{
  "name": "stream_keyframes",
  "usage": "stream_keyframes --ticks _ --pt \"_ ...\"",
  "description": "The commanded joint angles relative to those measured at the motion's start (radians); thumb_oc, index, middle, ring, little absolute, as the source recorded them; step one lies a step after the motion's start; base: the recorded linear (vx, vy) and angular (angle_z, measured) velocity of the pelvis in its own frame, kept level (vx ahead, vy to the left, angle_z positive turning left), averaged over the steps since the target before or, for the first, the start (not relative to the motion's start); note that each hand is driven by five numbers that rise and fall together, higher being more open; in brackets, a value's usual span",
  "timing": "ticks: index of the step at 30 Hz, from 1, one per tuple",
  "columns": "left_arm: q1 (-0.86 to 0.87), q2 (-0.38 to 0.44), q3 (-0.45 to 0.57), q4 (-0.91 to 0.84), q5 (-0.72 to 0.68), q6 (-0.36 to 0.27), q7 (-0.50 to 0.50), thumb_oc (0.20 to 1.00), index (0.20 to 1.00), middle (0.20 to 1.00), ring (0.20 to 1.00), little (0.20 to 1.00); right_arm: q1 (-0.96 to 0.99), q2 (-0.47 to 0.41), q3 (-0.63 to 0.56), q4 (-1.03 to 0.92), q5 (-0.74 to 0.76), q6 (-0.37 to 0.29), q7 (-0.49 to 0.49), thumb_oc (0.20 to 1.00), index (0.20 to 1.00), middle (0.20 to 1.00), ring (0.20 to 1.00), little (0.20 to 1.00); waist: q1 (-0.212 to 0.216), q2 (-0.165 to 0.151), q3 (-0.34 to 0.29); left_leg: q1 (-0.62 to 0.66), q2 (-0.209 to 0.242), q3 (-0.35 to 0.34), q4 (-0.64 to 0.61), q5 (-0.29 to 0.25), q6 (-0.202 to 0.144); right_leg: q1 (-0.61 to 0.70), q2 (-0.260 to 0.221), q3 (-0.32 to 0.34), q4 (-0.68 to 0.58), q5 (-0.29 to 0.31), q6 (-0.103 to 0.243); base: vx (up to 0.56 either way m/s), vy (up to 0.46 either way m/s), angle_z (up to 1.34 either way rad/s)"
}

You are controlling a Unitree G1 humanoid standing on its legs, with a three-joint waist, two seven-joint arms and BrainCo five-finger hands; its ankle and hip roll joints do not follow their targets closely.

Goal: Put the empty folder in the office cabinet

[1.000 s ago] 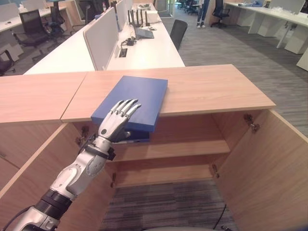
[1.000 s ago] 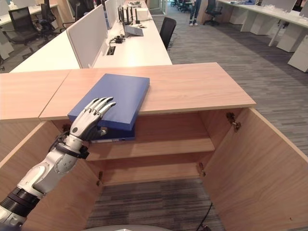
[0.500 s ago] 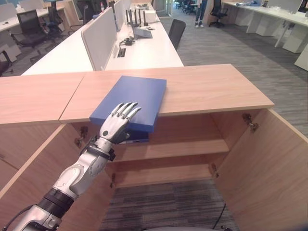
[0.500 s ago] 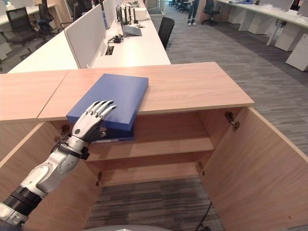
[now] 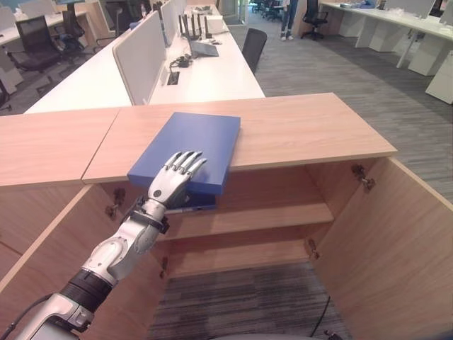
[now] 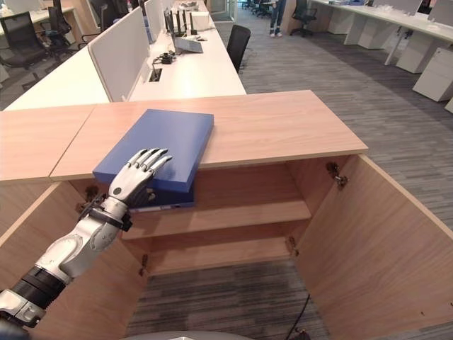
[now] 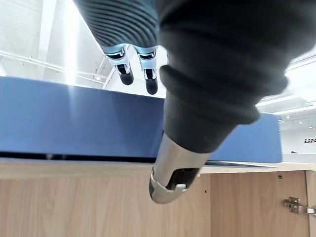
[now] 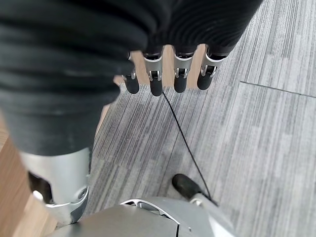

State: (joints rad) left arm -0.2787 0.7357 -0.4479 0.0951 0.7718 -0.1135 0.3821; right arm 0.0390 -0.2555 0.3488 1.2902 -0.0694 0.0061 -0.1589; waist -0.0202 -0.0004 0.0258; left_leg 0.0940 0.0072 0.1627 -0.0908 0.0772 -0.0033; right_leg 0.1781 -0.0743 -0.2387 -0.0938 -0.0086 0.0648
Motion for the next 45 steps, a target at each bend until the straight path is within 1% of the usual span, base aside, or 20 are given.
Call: stream_keyframes --ticks 1,7,12,15,19,25,26,27,28,29,34,40,42,45 --pt "-0.177 -0.015 0.001 0.088 0.057 0.029 0.045 1.000 1.000 1.000 1.000 1.000 -0.001 0.007 0.052 0.055 -0.046 0.006 -0.003 1.000 1.000 1.000 1.000 1.000 -0.011 -0.036 0.004 0.064 -0.030 -0.057 0.004 -0.153 0.006 -0.010 0.014 -0.018 0.007 0.020 0.033 0.00 0.000 0.00" --pt "-0.199 -0.022 -0.012 0.124 0.083 0.046 0.056 1.000 1.000 1.000 1.000 1.000 -0.001 0.005 0.058 0.052 -0.050 0.004 -0.005 1.000 1.000 1.000 1.000 1.000 -0.015 -0.036 0.005 0.063 -0.030 -0.055 0.004 -0.153 0.006 -0.011 0.015 -0.015 0.007 0.019 0.033 0.00 0.000 0.00" --pt "-0.224 -0.029 -0.037 0.194 0.119 0.077 0.055 1.000 1.000 1.000 1.000 1.000 -0.005 0.004 0.067 0.051 -0.053 0.004 -0.008 1.000 1.000 1.000 1.000 1.000 -0.017 -0.035 0.005 0.064 -0.030 -0.052 0.004 -0.155 0.006 -0.011 0.016 -0.014 0.007 0.020 0.034 0.00 0.000 0.00" --pt "-0.226 -0.032 -0.039 0.206 0.122 0.082 0.056 1.000 1.000 1.000 1.000 1.000 -0.006 0.005 0.066 0.051 -0.053 0.004 -0.008 1.000 1.000 1.000 1.000 1.000 -0.016 -0.034 0.006 0.065 -0.030 -0.051 0.004 -0.155 0.006 -0.010 0.016 -0.014 0.007 0.020 0.034 0.00 0.000 0.00" --pt "-0.231 -0.033 -0.045 0.265 0.146 0.104 0.056 1.000 1.000 1.000 1.000 1.000 -0.003 0.002 0.067 0.054 -0.059 0.005 -0.006 1.000 1.000 1.000 1.000 1.000 -0.020 -0.033 0.003 0.067 -0.030 -0.048 0.004 -0.158 0.007 -0.010 0.016 -0.012 0.007 0.018 0.033 0.00 0.000 0.00" --pt "-0.224 -0.037 -0.033 0.297 0.171 0.133 0.080 1.000 1.000 1.000 1.000 1.000 0.002 0.004 0.062 0.060 -0.059 0.003 -0.010 1.000 1.000 1.000 1.000 1.000 -0.020 -0.034 0.005 0.069 -0.031 -0.046 0.004 -0.159 0.007 -0.009 0.017 -0.009 0.007 0.017 0.033 0.00 0.000 0.00" --pt "-0.224 -0.038 -0.034 0.305 0.174 0.138 0.083 0.918 0.918 0.918 0.918 0.918 0.003 0.004 0.063 0.060 -0.061 0.002 -0.012 1.000 1.000 1.000 1.000 1.000 -0.021 -0.034 0.005 0.069 -0.031 -0.045 0.004 -0.159 0.007 -0.008 0.017 -0.009 0.007 0.017 0.033 0.00 0.000 0.00" --pt "-0.227 -0.040 -0.034 0.313 0.176 0.144 0.086 0.548 0.548 0.548 0.548 0.548 0.004 0.003 0.064 0.062 -0.061 0.002 -0.012 1.000 1.000 1.000 1.000 1.000 -0.022 -0.035 0.004 0.069 -0.031 -0.044 0.004 -0.159 0.007 -0.008 0.017 -0.008 0.007 0.017 0.033 0.00 0.000 0.00" --pt "-0.228 -0.044 -0.033 0.325 0.176 0.151 0.091 0.266 0.266 0.266 0.266 0.266 0.004 0.004 0.064 0.063 -0.061 0.001 -0.014 1.000 1.000 1.000 1.000 1.000 -0.022 -0.036 0.004 0.070 -0.031 -0.044 0.004 -0.159 0.007 -0.007 0.018 -0.009 0.007 0.017 0.033 0.00 0.000 0.00" --pt "-0.229 -0.050 -0.033 0.333 0.175 0.155 0.092 0.200 0.200 0.200 0.200 0.200 0.003 0.004 0.062 0.063 -0.060 0.001 -0.014 1.000 1.000 1.000 1.000 1.000 -0.022 -0.036 0.004 0.070 -0.031 -0.044 0.004 -0.159 0.007 -0.007 0.018 -0.009 0.007 0.017 0.033 0.00 0.000 0.00" --pt "-0.230 -0.068 -0.037 0.374 0.170 0.165 0.095 0.200 0.200 0.200 0.200 0.200 0.001 0.001 0.064 0.060 -0.060 0.001 -0.018 1.000 1.000 1.000 1.000 1.000 -0.022 -0.036 0.004 0.070 -0.030 -0.043 0.004 -0.158 0.008 -0.007 0.017 -0.007 0.007 0.018 0.033 0.00 0.000 0.00" --pt "-0.187 -0.090 -0.020 0.391 0.140 0.164 0.094 0.200 0.200 0.200 0.200 0.200 -0.003 0.003 0.063 0.055 -0.055 -0.002 -0.022 1.000 1.000 1.000 1.000 1.000 -0.020 -0.036 0.006 0.073 -0.032 -0.041 0.004 -0.159 0.009 -0.005 0.019 -0.004 0.007 0.017 0.031 0.00 0.001 -0.04" --pt "-0.154 -0.120 0.011 0.360 0.093 0.153 0.105 0.200 0.200 0.200 0.200 0.200 -0.001 0.006 0.059 0.052 -0.053 -0.004 -0.028 1.000 1.000 1.000 1.000 1.000 -0.017 -0.038 0.008 0.074 -0.032 -0.043 0.004 -0.158 0.010 -0.005 0.018 -0.007 0.007 0.016 0.030 0.00 0.000 0.00" --pt "-0.122 -0.131 0.032 0.313 0.073 0.141 0.103 0.200 0.200 0.200 0.200 0.200 0.000 0.006 0.057 0.047 -0.051 -0.003 -0.030 1.000 1.000 1.000 1.000 1.000 -0.015 -0.037 0.009 0.074 -0.031 -0.045 0.004 -0.157 0.010 -0.006 0.018 -0.007 0.007 0.016 0.029 0.00 0.000 0.00"
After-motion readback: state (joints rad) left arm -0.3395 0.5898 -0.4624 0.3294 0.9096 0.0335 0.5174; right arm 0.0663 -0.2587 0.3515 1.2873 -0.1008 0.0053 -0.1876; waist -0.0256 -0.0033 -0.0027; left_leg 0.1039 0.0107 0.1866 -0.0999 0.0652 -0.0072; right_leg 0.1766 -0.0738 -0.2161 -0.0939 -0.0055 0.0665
